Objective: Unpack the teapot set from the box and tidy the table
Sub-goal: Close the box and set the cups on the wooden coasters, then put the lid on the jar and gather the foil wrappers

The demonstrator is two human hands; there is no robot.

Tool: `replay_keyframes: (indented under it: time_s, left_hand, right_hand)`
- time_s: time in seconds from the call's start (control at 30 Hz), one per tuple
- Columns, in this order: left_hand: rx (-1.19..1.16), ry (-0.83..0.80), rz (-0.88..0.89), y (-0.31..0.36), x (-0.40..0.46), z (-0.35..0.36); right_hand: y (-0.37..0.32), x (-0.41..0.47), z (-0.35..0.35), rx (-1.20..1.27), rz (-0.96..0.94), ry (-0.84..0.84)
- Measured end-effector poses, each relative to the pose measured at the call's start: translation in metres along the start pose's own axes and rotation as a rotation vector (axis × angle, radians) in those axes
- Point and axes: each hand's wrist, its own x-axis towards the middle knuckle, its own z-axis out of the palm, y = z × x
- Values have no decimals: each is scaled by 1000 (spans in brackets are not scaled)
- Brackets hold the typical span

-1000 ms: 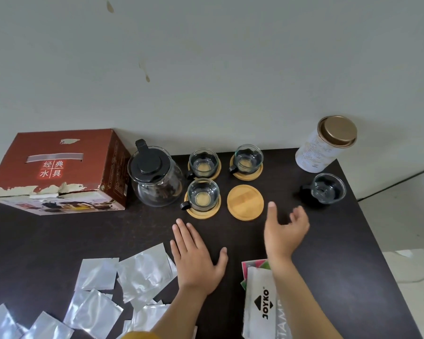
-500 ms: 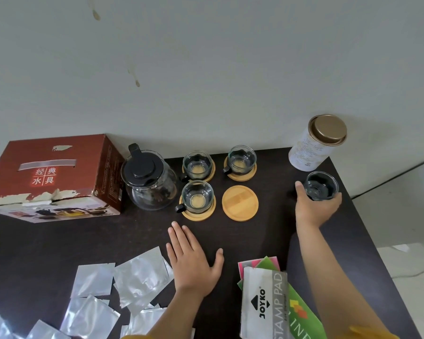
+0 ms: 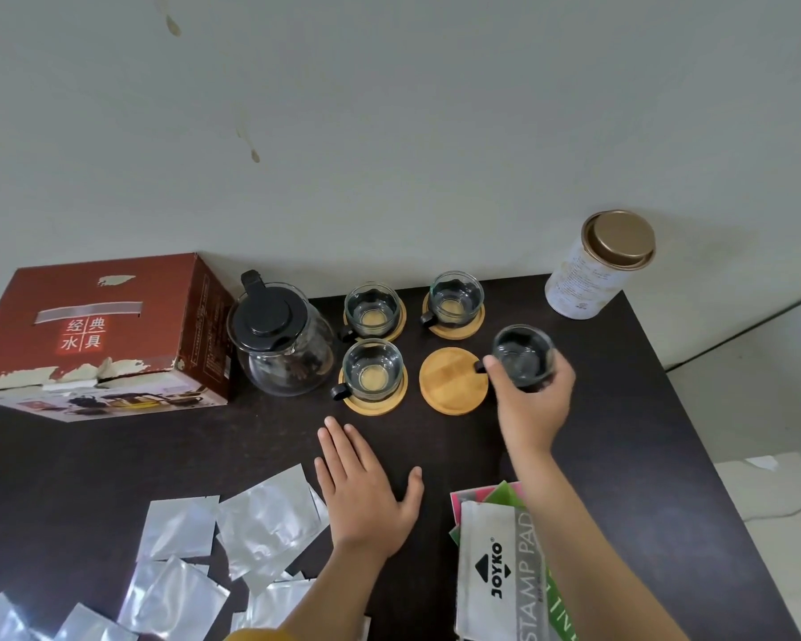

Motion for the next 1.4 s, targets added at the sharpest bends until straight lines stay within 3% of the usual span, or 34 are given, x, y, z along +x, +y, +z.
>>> replay_keyframes:
  time_s: [0.2, 0.53, 0.77, 0.97, 1.17, 1.27, 1.4]
  left_hand:
    - [-6, 0, -4, 1, 1, -1]
    - [-1, 8, -4, 1, 1, -1]
    - [20, -47, -21, 4, 2, -4]
    - [-18, 6, 62, 12, -3, -14]
    - [-287, 190, 332, 89, 17, -51]
    - [-404, 143, 410, 138, 47, -73]
    - [-564, 43, 396, 193, 99, -87]
  right_hand:
    - [-3, -32, 20, -84, -131, -217]
    - [6, -39, 24, -154, -153, -304]
    - [2, -41, 6, -168, -65, -411]
    - [-24, -22, -27, -145, -188, -354]
    - [-69, 41, -52, -118, -371, -178]
    - [-91, 82, -60, -148, -403, -86]
    - [-102, 142, -56, -285, -390, -119]
